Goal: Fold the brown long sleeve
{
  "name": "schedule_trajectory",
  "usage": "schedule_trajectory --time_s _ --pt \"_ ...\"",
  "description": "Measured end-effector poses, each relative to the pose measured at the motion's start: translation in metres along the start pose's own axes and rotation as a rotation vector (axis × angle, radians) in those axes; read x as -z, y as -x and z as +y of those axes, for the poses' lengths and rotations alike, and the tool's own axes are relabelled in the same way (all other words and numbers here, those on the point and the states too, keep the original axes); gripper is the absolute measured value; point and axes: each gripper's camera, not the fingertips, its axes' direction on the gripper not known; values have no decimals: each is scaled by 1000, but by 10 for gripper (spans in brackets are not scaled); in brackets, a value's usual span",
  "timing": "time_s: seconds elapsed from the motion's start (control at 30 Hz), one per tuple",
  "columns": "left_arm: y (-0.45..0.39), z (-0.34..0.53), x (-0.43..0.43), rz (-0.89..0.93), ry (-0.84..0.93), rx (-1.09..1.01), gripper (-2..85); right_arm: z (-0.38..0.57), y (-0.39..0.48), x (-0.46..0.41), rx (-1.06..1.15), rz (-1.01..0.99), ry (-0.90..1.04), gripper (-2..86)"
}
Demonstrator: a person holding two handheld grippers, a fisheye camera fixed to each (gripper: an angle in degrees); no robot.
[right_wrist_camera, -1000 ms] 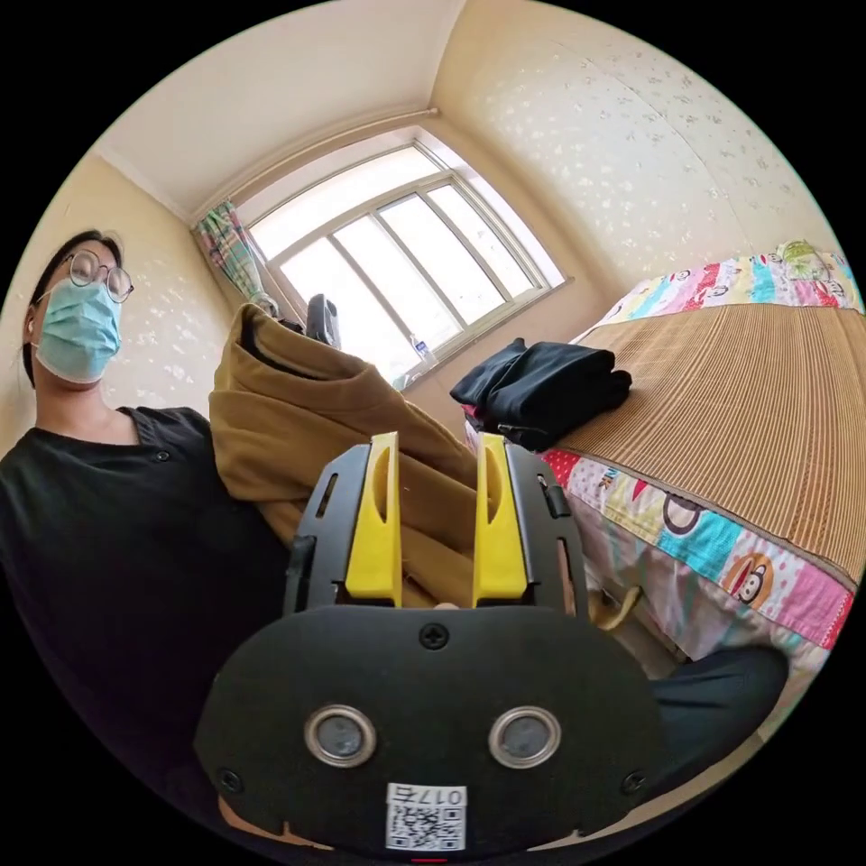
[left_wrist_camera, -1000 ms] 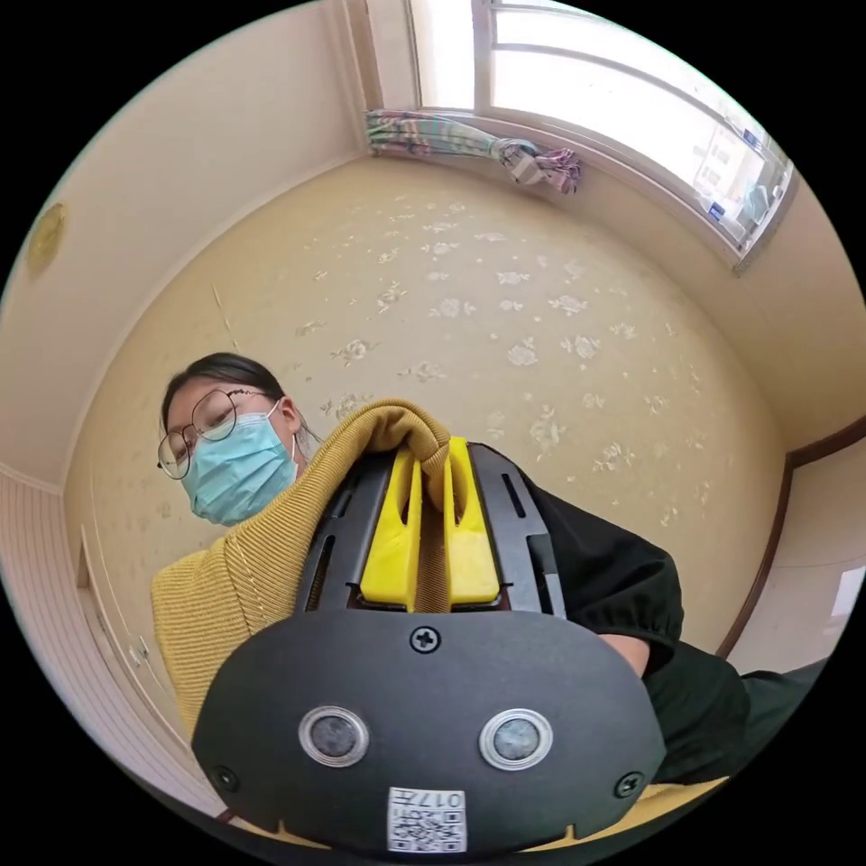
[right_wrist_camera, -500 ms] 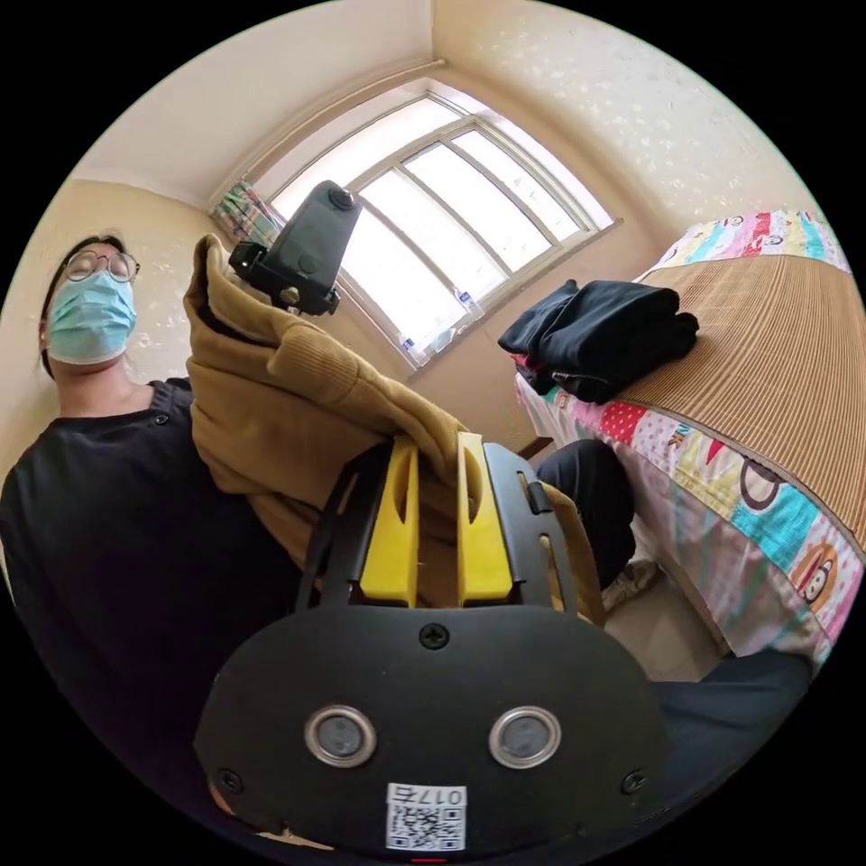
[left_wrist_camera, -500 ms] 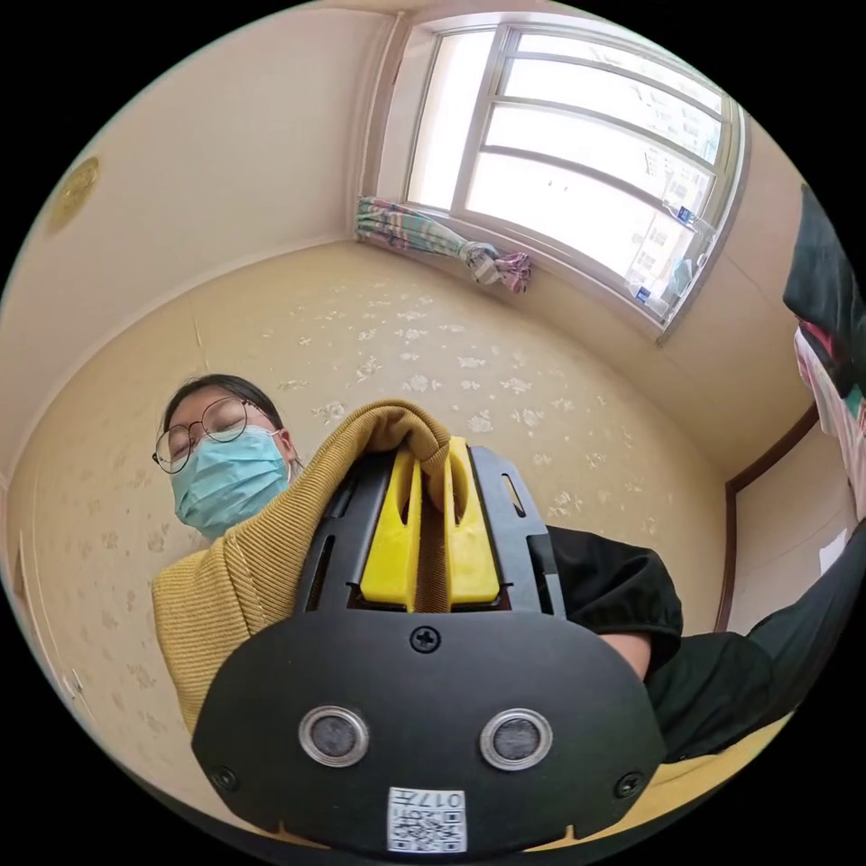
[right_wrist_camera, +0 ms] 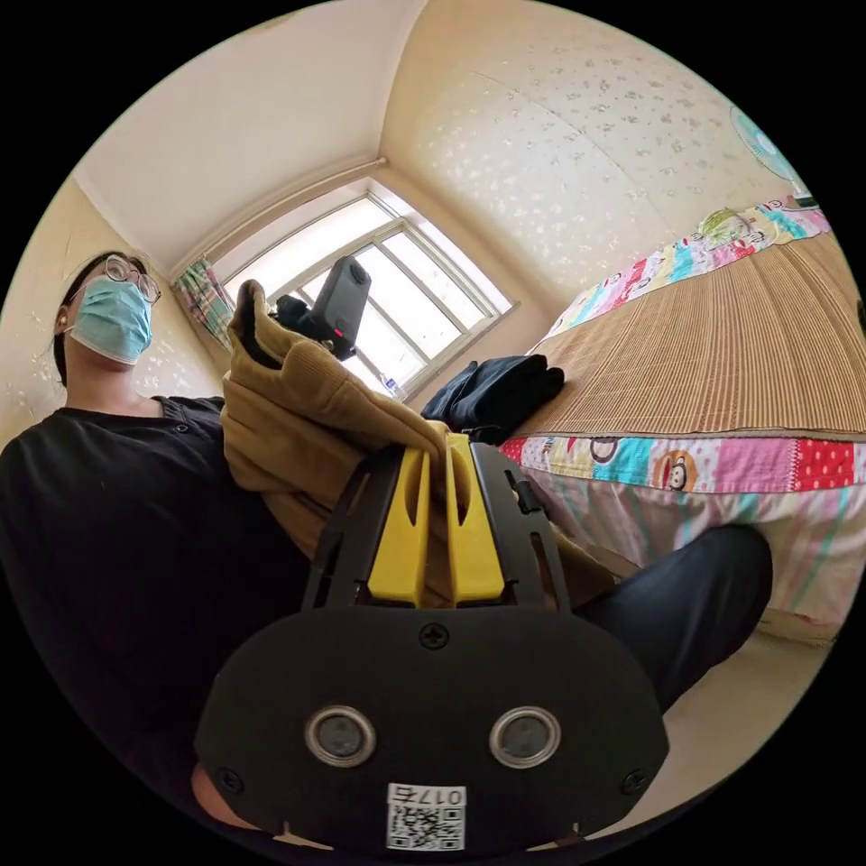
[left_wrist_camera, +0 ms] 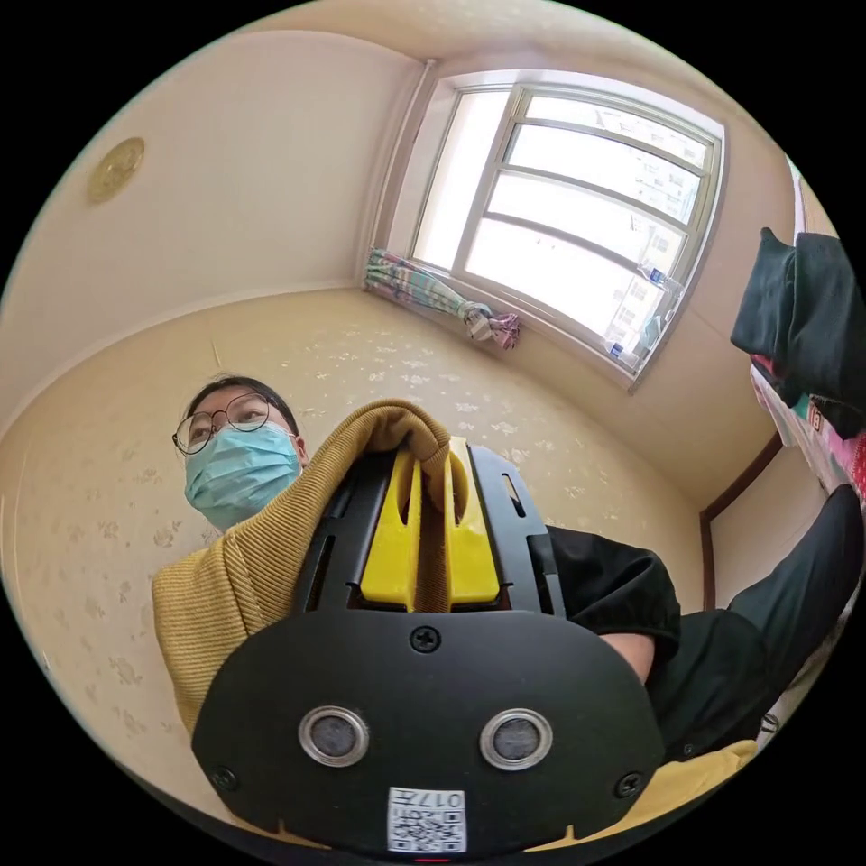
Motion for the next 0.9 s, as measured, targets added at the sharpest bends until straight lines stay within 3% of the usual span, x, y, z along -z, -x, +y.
schedule_trajectory --time_s 0.2,0.37,0.67,0.77,0.9 --pt "23 21 49 20 -68 45 39 18 -14 36 -4 29 -81 44" --pt "5 30 63 -28 -111 23 39 30 -34 25 24 -94 -100 43" --pt "-81 -9 10 -289 154 -172 40 22 -65 -57 -40 -480 -199 41" --pt "-114 -14 -10 -466 244 -219 40 5 -65 -81 -31 -612 -202 39" --pt "-159 -18 -38 -1078 377 -8 40 -15 -67 -91 -38 -766 -300 38"
